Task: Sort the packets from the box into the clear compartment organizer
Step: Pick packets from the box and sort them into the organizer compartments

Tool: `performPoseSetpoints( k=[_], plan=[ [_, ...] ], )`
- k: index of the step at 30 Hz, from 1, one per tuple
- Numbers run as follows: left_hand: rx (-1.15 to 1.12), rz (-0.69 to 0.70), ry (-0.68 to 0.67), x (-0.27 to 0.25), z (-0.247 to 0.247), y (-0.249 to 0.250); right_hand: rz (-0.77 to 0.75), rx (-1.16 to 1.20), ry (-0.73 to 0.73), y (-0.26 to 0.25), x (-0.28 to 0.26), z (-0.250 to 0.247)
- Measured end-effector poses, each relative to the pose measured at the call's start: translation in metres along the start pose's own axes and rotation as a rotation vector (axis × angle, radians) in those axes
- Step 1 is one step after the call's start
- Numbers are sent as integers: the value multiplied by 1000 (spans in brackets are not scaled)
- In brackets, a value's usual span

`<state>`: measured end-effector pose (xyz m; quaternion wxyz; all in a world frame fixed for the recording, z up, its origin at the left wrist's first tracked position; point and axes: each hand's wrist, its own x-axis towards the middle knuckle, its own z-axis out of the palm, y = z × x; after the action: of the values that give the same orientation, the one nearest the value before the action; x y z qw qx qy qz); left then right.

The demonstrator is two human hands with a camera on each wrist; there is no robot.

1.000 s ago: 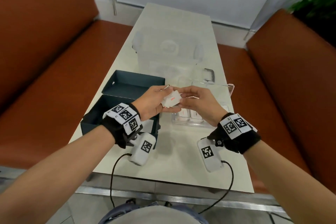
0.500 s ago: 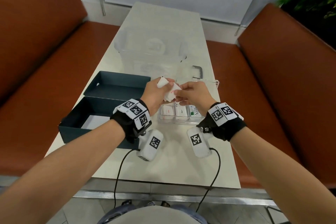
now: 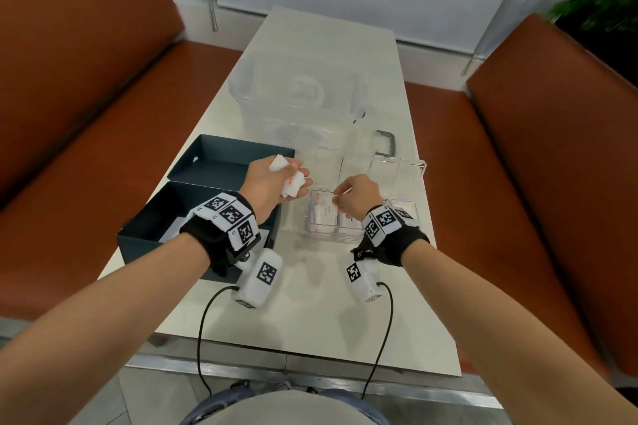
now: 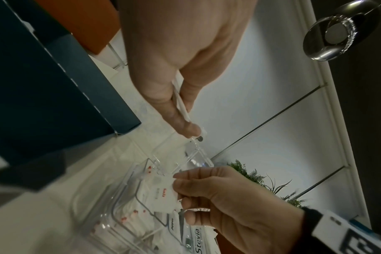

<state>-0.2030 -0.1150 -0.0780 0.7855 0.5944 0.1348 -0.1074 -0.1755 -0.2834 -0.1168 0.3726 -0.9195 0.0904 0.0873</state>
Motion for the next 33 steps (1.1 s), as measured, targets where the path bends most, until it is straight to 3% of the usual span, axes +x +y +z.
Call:
performPoseSetpoints(
  k=[8, 12, 17, 19, 23, 26, 29, 33],
  plan=[
    [-18, -53, 7, 5, -4, -4, -82, -229, 26, 4, 5, 15],
    [-105, -133, -66, 8, -4, -1, -163, -298, 25, 4, 1, 15],
    [-166, -196, -164, 11, -4, -1, -241, -570, -36, 1, -8, 15],
    [-124, -192, -198, 11, -5, -2, -225, -463, 4, 0, -8, 11],
    [5, -130, -208, 13, -6, -9, -238, -22, 145, -9, -12, -4],
    [42, -63, -169, 13, -6, -14, -194, 242, 68, -16, -20, -9],
    [48, -36, -146, 13, -4, -16, -161, 309, -15, -16, -22, -9],
    [-27, -160, -216, 13, -7, -12, -127, 361, 27, -7, -18, -18]
  ],
)
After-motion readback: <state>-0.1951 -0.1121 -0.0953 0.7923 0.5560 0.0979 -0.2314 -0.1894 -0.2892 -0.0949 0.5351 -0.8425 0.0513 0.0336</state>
